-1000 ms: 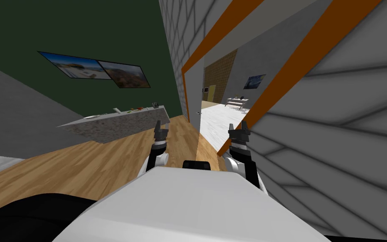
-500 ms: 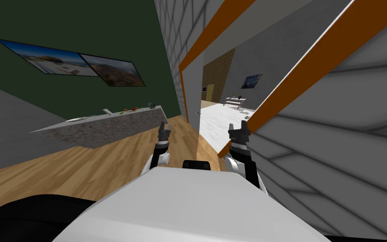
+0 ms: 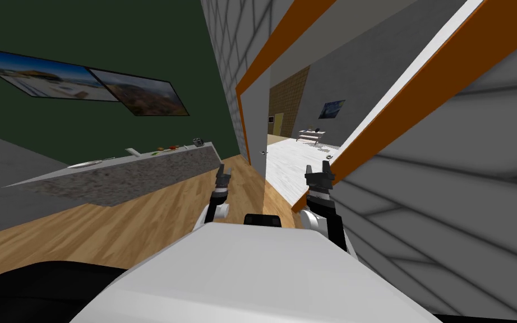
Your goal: Push the door open
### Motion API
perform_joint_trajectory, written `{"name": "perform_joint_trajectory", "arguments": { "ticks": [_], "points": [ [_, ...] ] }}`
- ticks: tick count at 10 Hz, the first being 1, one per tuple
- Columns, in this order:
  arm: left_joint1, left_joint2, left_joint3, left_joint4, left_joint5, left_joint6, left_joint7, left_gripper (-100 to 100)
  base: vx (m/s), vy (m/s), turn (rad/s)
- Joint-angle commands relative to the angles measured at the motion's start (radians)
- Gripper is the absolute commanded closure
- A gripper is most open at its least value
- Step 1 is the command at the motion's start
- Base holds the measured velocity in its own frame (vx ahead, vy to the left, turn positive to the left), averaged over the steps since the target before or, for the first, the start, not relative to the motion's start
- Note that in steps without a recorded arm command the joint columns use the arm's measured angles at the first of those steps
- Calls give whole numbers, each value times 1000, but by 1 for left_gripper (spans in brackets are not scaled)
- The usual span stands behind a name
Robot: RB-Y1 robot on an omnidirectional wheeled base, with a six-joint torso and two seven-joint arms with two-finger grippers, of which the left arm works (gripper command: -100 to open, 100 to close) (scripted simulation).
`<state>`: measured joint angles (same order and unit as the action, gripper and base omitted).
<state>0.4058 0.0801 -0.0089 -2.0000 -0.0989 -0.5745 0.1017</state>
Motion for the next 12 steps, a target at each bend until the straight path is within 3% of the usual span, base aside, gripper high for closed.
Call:
{"name": "perform_joint_trajectory", "arguments": {
  "ticks": [1, 2, 12],
  "points": [
    [-16, 5, 1, 29, -2, -4, 4, -100, 90, 32, -51],
    [-31, 8, -2, 65, -6, -10, 7, -100, 129, 28, -80],
    [-114, 20, -19, 258, -27, -47, 24, -100, 93, 46, -72]
  ]
}}
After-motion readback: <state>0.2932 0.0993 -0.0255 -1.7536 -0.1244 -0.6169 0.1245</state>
